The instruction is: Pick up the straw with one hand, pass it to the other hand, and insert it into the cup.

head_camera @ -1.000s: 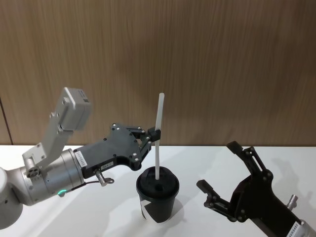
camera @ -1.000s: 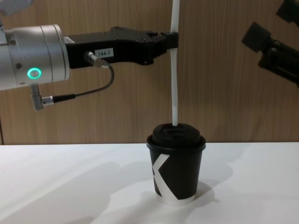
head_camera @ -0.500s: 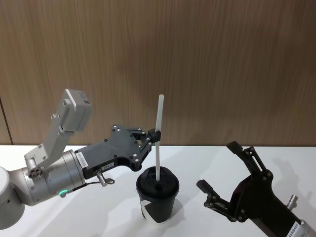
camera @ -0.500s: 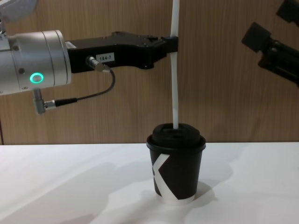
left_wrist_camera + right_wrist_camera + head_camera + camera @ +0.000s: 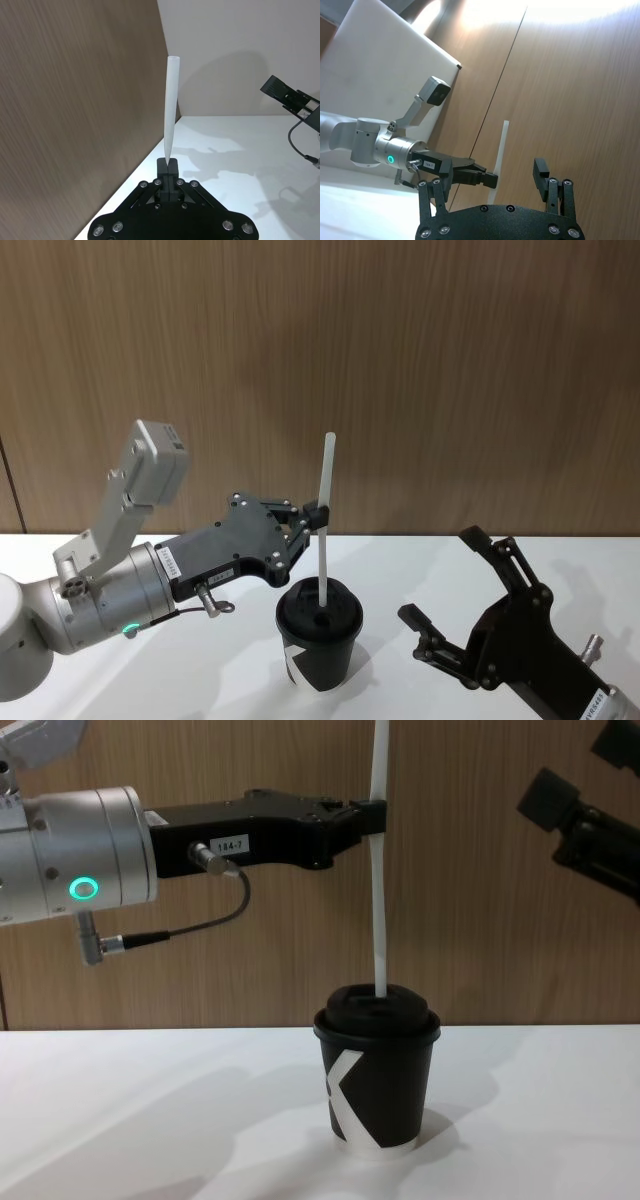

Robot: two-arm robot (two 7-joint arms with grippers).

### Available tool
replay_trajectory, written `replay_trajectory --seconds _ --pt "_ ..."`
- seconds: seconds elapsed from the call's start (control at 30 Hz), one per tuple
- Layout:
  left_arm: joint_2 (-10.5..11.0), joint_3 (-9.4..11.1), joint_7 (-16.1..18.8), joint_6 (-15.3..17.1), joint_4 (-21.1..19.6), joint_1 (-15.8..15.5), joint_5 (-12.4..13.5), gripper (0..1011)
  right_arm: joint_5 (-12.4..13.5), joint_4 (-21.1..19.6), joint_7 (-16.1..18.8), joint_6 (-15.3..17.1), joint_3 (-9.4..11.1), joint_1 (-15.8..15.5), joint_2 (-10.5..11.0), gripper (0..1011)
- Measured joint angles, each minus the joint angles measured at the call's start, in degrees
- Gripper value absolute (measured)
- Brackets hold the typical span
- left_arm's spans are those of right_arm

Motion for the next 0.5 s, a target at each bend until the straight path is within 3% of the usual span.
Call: replay_trajectory --seconds 0.5 --pt "-0.04 0.35 -0.43 0.32 0.21 -0.34 -0.39 0 0.0 0.0 0.0 0.0 0.0 0.0 0.0 1001"
